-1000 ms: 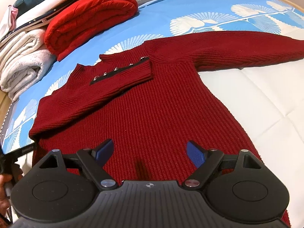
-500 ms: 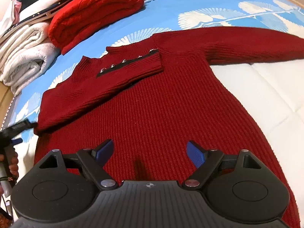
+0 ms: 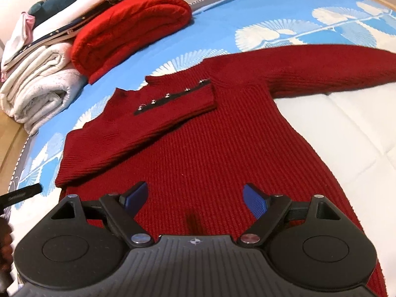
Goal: Fold small clothes
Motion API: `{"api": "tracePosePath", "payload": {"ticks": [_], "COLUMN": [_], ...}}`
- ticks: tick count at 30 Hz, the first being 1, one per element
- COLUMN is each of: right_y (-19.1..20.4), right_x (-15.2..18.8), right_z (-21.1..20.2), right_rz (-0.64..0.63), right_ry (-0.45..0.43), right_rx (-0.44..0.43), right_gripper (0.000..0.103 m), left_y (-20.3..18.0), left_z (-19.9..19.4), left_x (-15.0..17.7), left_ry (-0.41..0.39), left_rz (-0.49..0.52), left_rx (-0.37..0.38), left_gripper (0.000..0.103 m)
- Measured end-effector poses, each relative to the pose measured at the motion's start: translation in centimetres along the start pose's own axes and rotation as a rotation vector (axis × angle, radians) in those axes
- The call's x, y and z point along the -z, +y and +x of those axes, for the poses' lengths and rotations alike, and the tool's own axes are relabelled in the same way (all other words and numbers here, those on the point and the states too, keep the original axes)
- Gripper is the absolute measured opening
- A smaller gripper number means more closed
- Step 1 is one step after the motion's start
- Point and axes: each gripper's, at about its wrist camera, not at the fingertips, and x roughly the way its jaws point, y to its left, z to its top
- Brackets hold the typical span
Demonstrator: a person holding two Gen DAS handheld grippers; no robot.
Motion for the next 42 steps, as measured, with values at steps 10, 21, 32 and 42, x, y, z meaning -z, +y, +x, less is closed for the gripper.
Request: {"api": "tracePosePath", "payload": {"ticks": [10, 21, 32, 42], "right_y": [-0.2, -1.1, -1.8, -2.7], "right_x": [1.6, 1.4, 1.3, 1.3], "right_z": [-2.2, -2.5, -2.4, -2.5], "right_rz": [-0.070, -0.011, 0.006, 0.047], "right_ry": [-0.068, -0.070, -0.038, -0.001], "right_rx": [0.024, 0.037, 0.015, -0.009], "right_gripper": [0.085, 0.085, 0.085, 0.085], "left_y": [-3.3, -5.2, -5.5, -6.9], "left_z": [-5.2, -3.1, -2.9, -2.7], "left_x": [8.0, 7.9, 7.7, 8.1], "left_ry": [0.126, 0.136, 0.153, 0.199], "left_rz": [-0.140, -0.081, -0.097, -0.078], "left_rx": [0.137, 0.133, 0.168, 0.250], "left_gripper": [0.103, 0.103, 0.103, 0.103]}}
